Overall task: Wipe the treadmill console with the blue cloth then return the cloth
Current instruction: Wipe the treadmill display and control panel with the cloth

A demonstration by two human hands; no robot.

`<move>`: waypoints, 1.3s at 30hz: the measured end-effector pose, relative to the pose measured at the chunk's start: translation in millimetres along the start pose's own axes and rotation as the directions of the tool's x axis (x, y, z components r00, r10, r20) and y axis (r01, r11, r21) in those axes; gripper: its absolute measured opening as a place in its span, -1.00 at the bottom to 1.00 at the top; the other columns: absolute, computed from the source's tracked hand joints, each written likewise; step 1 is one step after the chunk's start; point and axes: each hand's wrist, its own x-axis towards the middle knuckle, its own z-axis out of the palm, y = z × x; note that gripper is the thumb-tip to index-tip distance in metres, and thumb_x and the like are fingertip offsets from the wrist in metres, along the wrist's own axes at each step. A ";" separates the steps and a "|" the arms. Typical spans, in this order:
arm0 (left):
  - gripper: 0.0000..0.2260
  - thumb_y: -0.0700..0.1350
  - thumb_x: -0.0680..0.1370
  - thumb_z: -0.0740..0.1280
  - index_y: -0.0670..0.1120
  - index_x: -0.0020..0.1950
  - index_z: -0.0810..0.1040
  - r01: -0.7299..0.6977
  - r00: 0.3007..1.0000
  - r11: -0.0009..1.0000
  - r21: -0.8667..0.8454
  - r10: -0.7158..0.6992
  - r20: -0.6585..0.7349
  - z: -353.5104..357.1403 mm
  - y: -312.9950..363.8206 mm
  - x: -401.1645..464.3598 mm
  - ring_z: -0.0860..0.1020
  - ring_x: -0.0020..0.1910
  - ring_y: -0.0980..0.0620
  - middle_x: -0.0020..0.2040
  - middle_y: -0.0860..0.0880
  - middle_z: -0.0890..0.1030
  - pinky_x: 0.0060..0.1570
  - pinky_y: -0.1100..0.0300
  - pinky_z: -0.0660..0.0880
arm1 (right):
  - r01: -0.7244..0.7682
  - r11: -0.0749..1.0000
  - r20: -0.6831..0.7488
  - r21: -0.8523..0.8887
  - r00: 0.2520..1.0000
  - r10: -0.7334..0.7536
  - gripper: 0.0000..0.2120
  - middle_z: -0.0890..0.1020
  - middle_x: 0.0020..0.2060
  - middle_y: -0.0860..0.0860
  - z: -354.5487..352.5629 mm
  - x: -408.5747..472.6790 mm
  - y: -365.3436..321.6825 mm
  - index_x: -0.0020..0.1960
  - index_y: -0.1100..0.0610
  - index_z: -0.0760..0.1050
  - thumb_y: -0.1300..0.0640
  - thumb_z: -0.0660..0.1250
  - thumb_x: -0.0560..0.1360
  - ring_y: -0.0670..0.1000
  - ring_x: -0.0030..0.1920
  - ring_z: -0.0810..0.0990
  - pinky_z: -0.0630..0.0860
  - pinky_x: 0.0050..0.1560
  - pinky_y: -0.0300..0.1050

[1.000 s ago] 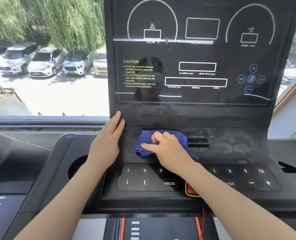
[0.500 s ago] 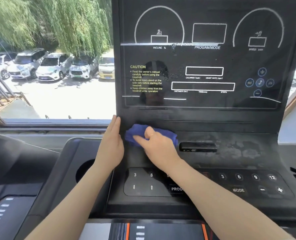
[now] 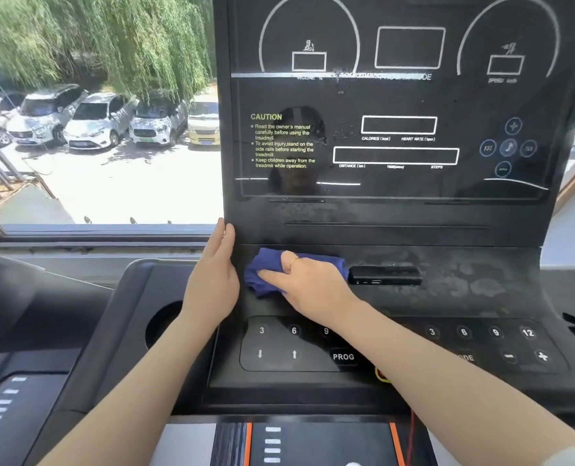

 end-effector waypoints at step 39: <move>-0.53 -0.21 0.62 0.05 -0.06 0.51 -0.01 0.023 0.986 0.894 -0.448 -0.094 -0.136 -13.6 23.8 15.1 -0.01 0.46 0.22 0.49 0.14 0.00 0.46 0.16 0.01 | -0.241 0.915 -0.430 -0.324 0.899 0.085 -0.67 0.49 -0.35 0.10 -47.6 70.0 22.4 -0.01 0.09 0.64 0.27 0.28 0.27 0.10 -0.50 0.42 0.14 -0.41 -0.15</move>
